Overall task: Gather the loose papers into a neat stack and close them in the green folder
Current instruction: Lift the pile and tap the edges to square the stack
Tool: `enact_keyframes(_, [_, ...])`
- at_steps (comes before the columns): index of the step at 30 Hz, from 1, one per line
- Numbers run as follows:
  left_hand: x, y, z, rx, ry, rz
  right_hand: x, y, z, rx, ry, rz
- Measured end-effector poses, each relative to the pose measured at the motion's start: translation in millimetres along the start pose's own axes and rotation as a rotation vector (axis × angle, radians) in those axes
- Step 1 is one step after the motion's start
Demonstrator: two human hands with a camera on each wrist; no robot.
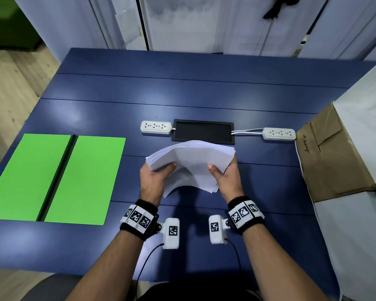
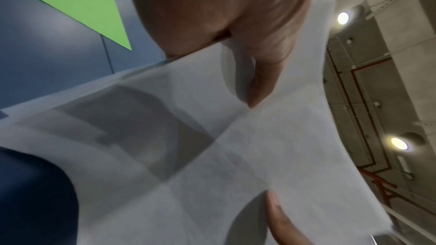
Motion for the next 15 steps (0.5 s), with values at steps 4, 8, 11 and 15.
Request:
enact_keyframes(4, [5,-1,5,0.106,-0.076,0.064,4,10,0,-0.053,-0.028,0.038])
enact_keyframes(8, [8,28,-5,-0.079,-0.069,0.077,5,14,2,-0.079,-0.04,0.054])
enact_keyframes(11, [4,71,-22,-0.385,0.005,0.258,5,14,4,-0.067,-0.042,0.069])
enact_keyframes(15, [-28,111,-36,-0.641,0.143,1.096,3,13,7,-0.054,-0.056,0.079])
Point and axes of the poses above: each hand's wrist, its own z-axis towards the middle knuckle, its own x-axis out of the back of the hand, y = z × x, the point moved 4 cm from there along z, towards the middle knuckle, and after that the axes turned 13 degrees about x, right-handed, at the moved point
